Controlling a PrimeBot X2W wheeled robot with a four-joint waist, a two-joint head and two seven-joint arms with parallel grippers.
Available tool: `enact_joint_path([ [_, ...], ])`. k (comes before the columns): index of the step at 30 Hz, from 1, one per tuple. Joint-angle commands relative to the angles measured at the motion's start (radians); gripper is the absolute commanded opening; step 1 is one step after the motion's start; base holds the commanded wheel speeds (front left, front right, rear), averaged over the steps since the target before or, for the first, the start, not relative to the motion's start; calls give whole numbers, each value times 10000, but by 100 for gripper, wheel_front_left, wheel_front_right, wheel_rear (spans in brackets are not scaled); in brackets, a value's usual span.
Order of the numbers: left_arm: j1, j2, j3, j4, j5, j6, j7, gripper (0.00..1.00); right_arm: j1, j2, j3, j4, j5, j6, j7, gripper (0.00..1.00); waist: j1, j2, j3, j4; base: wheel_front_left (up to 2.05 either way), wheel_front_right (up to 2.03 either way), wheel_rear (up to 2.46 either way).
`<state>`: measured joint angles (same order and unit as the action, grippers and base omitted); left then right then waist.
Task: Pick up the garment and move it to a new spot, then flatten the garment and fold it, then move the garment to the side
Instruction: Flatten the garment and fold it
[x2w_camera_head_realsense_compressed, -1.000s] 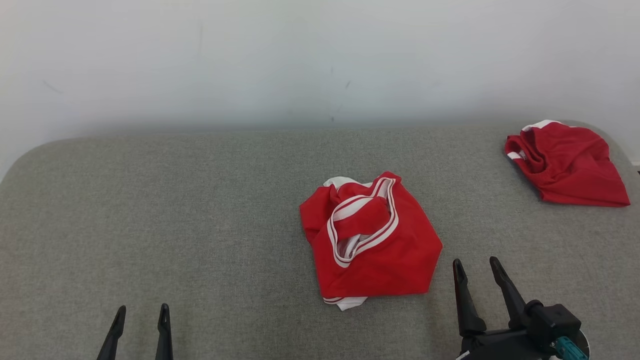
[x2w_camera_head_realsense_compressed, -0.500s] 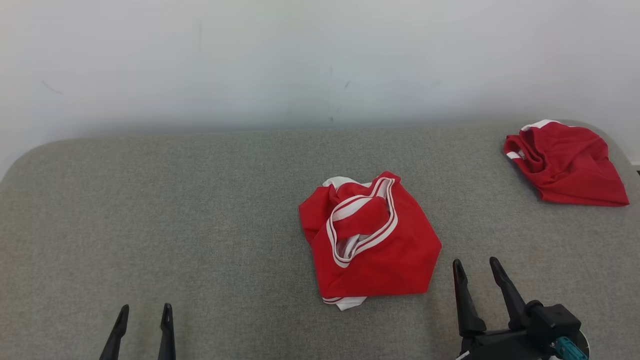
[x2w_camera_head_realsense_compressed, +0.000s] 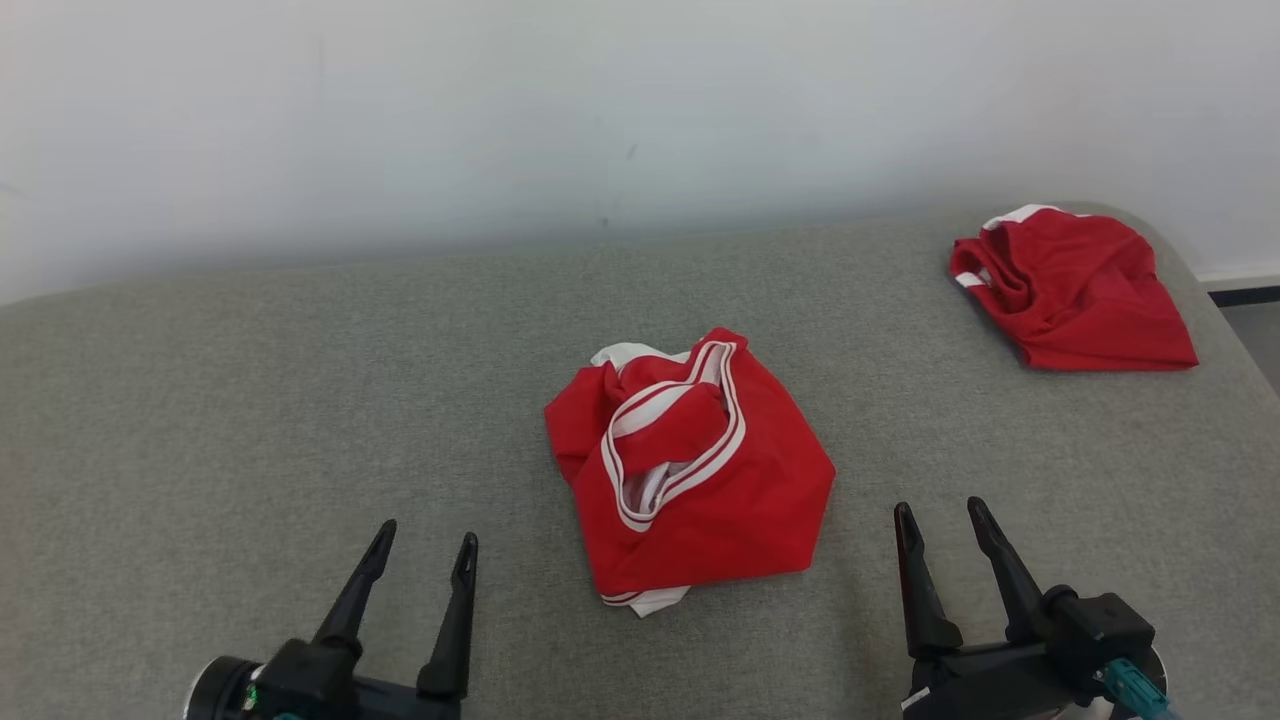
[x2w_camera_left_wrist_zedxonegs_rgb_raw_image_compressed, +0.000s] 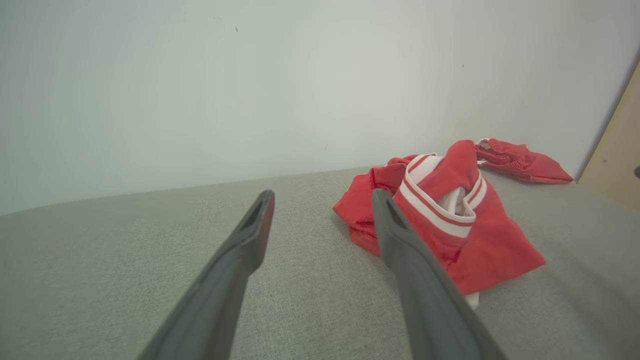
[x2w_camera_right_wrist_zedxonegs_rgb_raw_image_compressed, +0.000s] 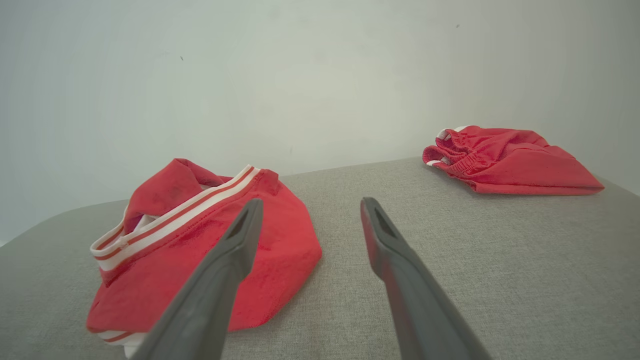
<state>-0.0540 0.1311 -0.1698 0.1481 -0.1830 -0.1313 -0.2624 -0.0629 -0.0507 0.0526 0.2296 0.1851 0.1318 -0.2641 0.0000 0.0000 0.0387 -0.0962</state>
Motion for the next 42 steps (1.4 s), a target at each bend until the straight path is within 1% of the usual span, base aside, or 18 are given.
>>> enact_joint_path([
  [1, -183, 76, -108, 93, -98, 16, -22, 100, -99, 13, 44, -47, 82, -28, -4, 100, 0, 0, 180, -259, 0, 0, 0],
  [3, -575, 198, -660, 370, -310, 16, -22, 100, -166, 13, 73, -65, 156, -28, -4, 100, 0, 0, 320, -529, 0, 0, 0],
  [4, -575, 198, -660, 370, -310, 16, -22, 100, -166, 13, 73, -65, 156, -28, -4, 100, 0, 0, 320, -529, 0, 0, 0],
  [14, -1662, 660, -2325, 1505, -690, 17, -22, 100, -395, 13, 38, -209, 387, -28, -2, 100, 0, 0, 1035, -1411, 0, 0, 0],
  [20, -2221, 842, -2914, 2051, -900, 17, -22, 100, -559, 14, -18, -287, 488, -28, -4, 100, 0, 0, 1342, -1793, 0, 0, 0],
  [23, -2432, 851, -2934, 2187, -914, 17, -22, 100, -591, 16, -40, -319, 521, -28, -4, 100, 0, 0, 1435, -1909, 0, 0, 0],
  [24, -2483, 842, -2930, 2223, -912, 17, -22, 92, -590, 14, -51, -322, 528, -28, -4, 100, 0, 0, 1449, -1924, 0, 0, 0],
  [25, -2529, 847, -2918, 2259, -934, 17, -22, 36, -594, 14, -53, -327, 536, -28, -4, 100, 0, 0, 1461, -1936, 0, 0, 0],
  [26, -2574, 851, -2903, 2274, -959, 17, -22, 0, -601, 14, -58, -335, 547, -28, -3, 100, 0, 0, 1465, -1943, 0, 0, 0],
  [30, -2632, 821, -2944, 2057, -862, 17, -22, 0, -506, 16, -137, -321, 602, -28, -3, 100, 0, 0, 1434, -1827, 0, 0, 0],
  [33, -2536, 697, -3162, 1622, -772, 17, -22, 0, -422, 14, -204, -289, 590, -28, -3, 100, 0, 0, 1386, -1557, 0, 0, 0],
  [37, -2613, 512, -3864, 846, -796, 17, -22, 0, -406, 13, -286, -230, 520, -28, -2, 100, 0, 0, 1283, -1040, 0, 0, 0],
  [42, -3122, 282, -5037, 32, -949, 17, 83, 0, -535, 13, -320, -121, 427, -28, -3, 100, 0, 0, 1044, -499, 0, 0, 0],
])
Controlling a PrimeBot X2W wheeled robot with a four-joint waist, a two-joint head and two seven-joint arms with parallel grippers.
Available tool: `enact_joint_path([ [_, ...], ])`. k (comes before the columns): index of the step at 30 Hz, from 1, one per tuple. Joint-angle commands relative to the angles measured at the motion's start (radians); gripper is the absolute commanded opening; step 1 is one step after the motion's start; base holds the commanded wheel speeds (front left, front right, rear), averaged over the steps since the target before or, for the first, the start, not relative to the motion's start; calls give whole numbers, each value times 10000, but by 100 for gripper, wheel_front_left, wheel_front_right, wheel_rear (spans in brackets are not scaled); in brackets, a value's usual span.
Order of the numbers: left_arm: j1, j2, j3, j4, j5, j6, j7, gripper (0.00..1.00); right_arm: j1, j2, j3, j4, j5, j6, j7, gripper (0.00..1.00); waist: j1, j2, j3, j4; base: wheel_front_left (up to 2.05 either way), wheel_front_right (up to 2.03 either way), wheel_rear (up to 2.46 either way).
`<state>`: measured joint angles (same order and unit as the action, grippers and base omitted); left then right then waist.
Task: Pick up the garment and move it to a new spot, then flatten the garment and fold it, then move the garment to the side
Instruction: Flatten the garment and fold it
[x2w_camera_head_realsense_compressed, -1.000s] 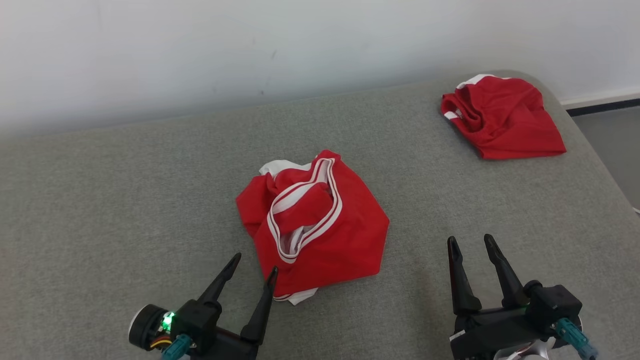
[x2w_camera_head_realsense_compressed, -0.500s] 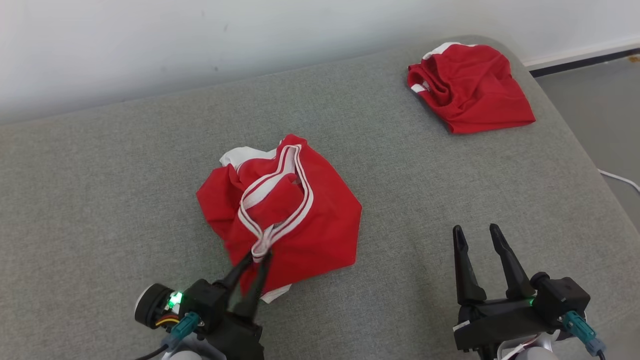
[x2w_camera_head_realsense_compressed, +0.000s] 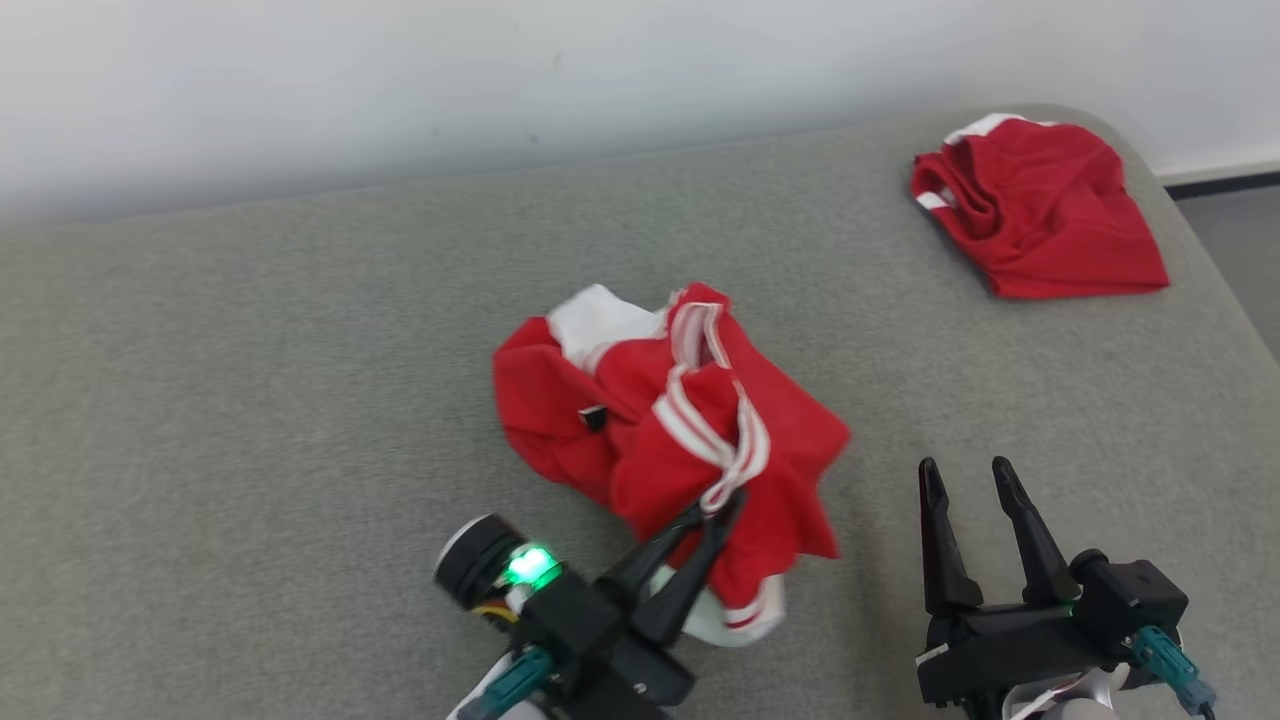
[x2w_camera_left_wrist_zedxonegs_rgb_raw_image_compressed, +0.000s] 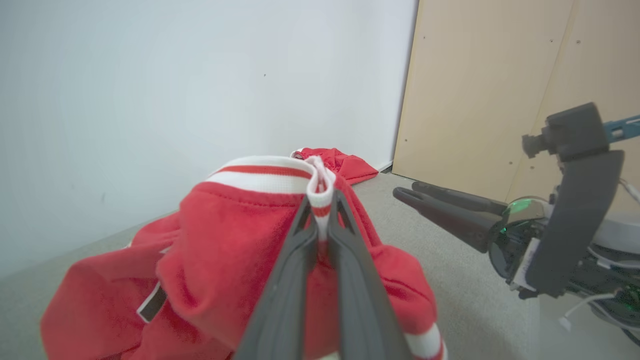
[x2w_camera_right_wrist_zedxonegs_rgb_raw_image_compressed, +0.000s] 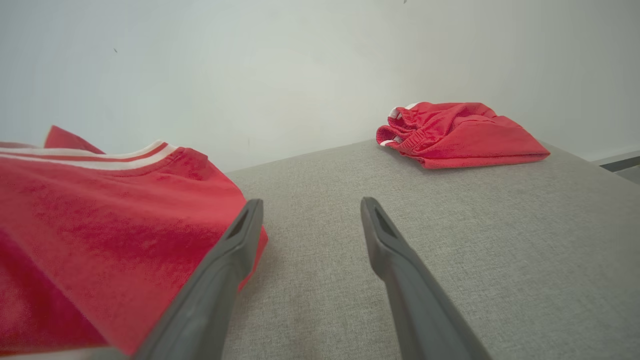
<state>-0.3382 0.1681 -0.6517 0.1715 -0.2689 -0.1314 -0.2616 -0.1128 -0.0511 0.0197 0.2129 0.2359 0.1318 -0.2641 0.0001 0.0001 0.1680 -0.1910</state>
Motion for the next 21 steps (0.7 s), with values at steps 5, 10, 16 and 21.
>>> enact_joint_path([
  [5, -1050, -381, -693, -561, -438, 19, 309, 0, -93, 14, -14, 177, -125, -28, -3, 100, -1, -1, -513, 656, 0, 0, 0],
  [10, -1546, -499, -204, -700, -896, 106, 321, 0, 71, 15, -205, 211, -147, -28, -2, 100, -1, -1, -696, 766, 0, 0, 0],
  [16, -1066, 300, 1022, -628, -1460, 620, 243, 0, 188, 17, -397, 189, -177, -28, -3, 100, -1, -1, -688, 875, 0, 0, 0],
  [21, -35, 1206, 2270, -118, -2017, 1038, 77, 0, 163, 18, -449, 222, -208, -28, -3, 100, -1, -1, -639, 931, 0, 0, 0],
])
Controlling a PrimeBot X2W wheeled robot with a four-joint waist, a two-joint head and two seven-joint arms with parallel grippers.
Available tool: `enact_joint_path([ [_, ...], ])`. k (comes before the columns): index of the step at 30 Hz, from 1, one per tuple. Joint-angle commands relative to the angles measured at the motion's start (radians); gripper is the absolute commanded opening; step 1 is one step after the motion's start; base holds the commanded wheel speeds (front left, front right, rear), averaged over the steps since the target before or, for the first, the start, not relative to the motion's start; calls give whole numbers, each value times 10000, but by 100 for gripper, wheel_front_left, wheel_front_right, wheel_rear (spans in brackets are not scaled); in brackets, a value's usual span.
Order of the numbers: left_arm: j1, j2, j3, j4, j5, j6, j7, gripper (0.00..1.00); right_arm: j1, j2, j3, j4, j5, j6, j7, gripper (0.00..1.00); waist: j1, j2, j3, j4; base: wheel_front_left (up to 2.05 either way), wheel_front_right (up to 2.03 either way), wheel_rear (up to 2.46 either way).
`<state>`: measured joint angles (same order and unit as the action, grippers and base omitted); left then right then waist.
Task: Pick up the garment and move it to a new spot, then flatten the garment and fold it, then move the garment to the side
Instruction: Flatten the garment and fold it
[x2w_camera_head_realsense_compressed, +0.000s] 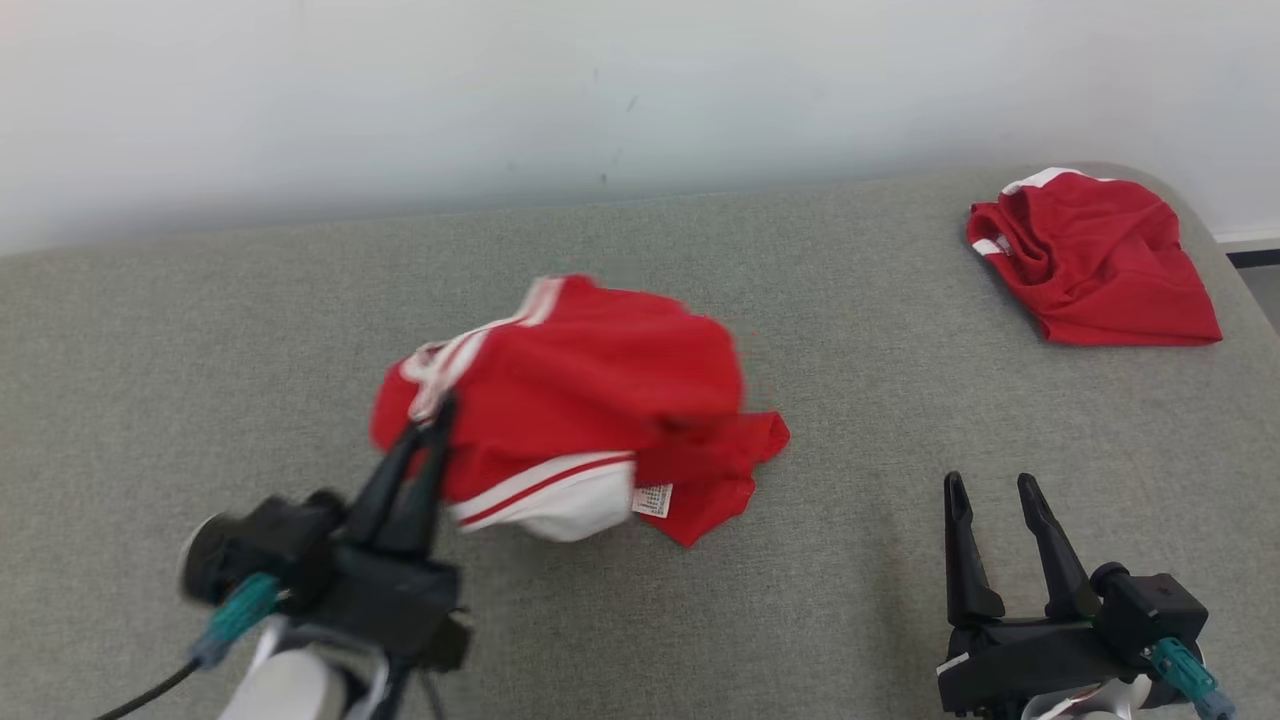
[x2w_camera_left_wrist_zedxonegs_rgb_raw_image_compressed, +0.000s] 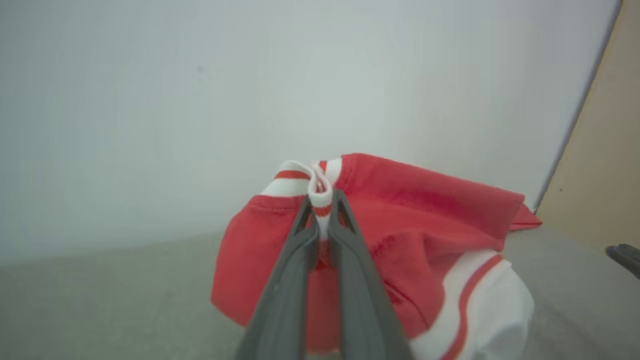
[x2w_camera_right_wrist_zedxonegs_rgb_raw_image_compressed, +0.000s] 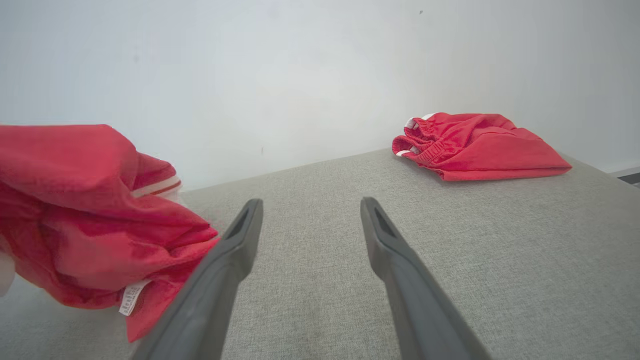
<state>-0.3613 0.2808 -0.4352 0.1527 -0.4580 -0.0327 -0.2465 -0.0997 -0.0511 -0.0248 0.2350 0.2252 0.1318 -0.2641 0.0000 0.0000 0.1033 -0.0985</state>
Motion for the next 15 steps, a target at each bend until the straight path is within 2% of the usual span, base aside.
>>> enact_joint_path([
  [1, 443, 219, 312, 208, -178, 86, -99, 0, 22, 15, -8, 11, -109, -28, -3, 100, 0, 0, 7, 14, 0, 0, 0],
  [4, 1149, 472, 988, 655, -533, 172, -172, 0, 34, 17, -23, 38, -158, -30, -3, 100, 0, 0, -14, 60, 0, 0, 0],
  [7, 1695, 439, 1615, 1089, -739, 138, -186, 0, 104, 17, -34, 73, -229, -28, -3, 100, 0, 0, -44, 148, 0, 0, 0],
  [15, 2405, -254, 2766, 1986, -264, -269, -183, 0, 82, 17, 176, 220, -365, -28, -3, 100, 0, 0, -101, 407, 0, 0, 0],
])
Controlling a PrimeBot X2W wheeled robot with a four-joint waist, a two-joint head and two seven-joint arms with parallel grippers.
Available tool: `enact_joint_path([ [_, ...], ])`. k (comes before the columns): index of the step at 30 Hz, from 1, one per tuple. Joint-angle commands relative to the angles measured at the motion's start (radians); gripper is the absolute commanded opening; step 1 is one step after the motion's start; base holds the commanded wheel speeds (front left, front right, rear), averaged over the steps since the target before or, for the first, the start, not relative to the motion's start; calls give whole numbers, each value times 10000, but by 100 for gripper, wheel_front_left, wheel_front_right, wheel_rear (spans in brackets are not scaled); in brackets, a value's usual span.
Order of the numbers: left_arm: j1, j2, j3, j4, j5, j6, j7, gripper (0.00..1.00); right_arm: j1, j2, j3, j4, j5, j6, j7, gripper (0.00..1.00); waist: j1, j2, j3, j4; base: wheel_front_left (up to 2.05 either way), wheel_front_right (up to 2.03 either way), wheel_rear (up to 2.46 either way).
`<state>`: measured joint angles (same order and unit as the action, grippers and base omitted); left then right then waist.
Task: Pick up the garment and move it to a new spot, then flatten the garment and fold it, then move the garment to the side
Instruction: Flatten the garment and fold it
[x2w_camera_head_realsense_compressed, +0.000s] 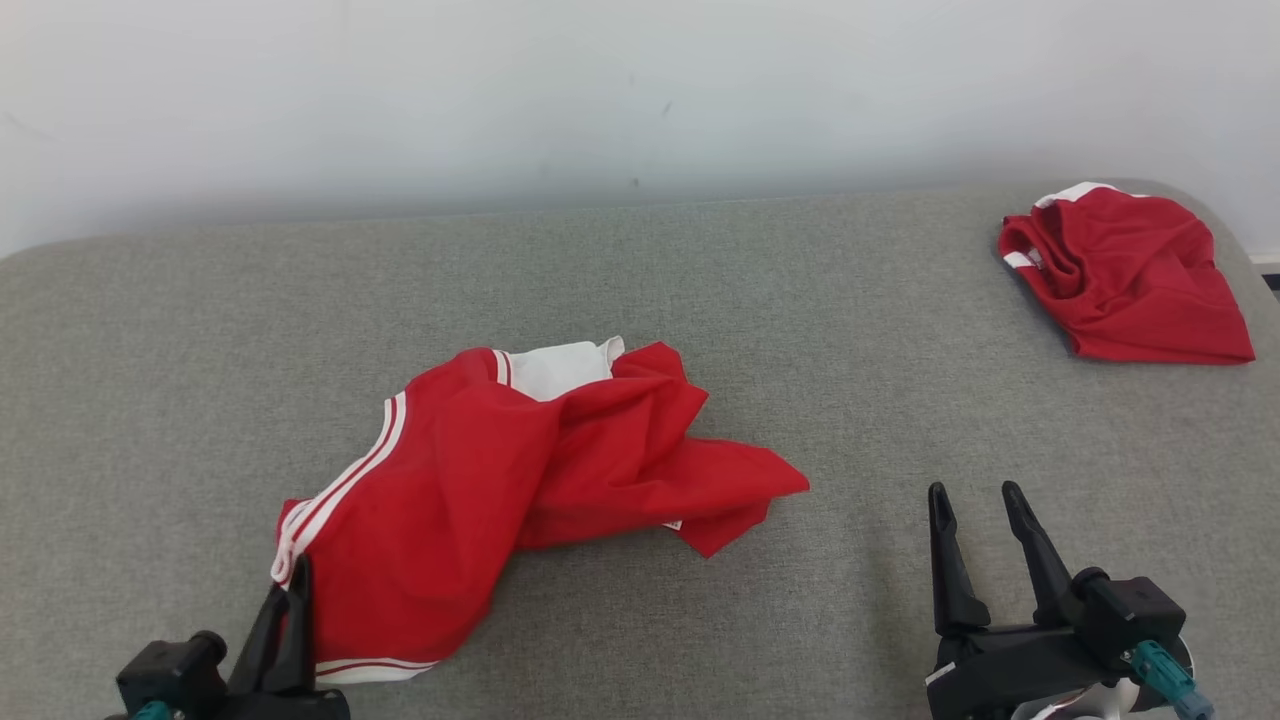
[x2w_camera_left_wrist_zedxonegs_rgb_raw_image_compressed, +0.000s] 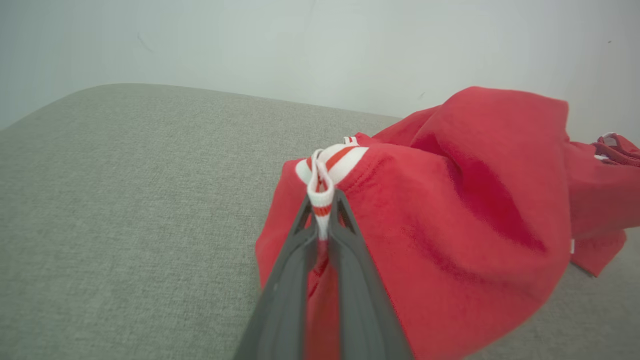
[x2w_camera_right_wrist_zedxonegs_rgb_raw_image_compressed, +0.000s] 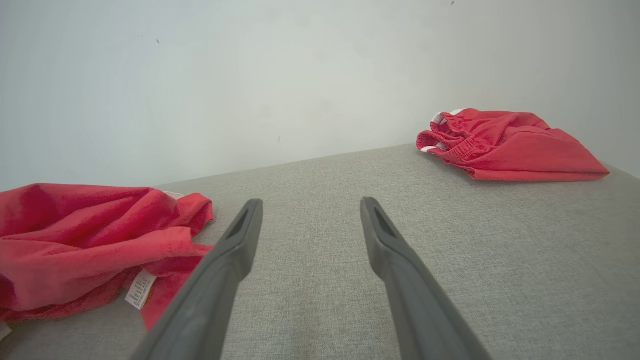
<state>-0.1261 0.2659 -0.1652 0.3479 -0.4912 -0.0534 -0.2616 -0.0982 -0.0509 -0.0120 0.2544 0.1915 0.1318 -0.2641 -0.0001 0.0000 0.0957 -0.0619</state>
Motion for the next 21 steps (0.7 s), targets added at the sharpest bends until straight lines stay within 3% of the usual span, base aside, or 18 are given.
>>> enact_joint_path([
  [1, 58, -194, 151, 104, 194, -109, -32, 0, 58, 12, 69, 46, -45, -30, -3, 100, 1, 0, -41, 67, 0, 0, 0],
  [2, 67, -286, 237, 180, 298, -175, -29, 0, 51, 10, 80, 58, -64, -30, -3, 100, 1, 0, -63, 95, 0, 0, 0],
  [3, 70, -356, 322, 227, 443, -203, -27, 41, 53, 13, 100, 68, -75, -28, -3, 100, 1, 0, -83, 118, 0, 0, 0],
  [4, 58, -442, 419, 209, 597, -225, -27, 90, 74, 13, 118, 84, -85, -28, -3, 100, 1, 0, -111, 147, 0, 0, 0],
  [5, 53, -556, 523, 170, 693, -241, -27, 100, 100, 15, 137, 89, -90, -28, -3, 100, 1, 0, -138, 174, 0, 0, 0],
  [21, 1159, -1710, 2300, -2513, 3171, -496, -29, 100, 194, 15, 380, 131, -97, -29, -3, 100, 1, 0, -133, 463, 0, 0, 0],
])
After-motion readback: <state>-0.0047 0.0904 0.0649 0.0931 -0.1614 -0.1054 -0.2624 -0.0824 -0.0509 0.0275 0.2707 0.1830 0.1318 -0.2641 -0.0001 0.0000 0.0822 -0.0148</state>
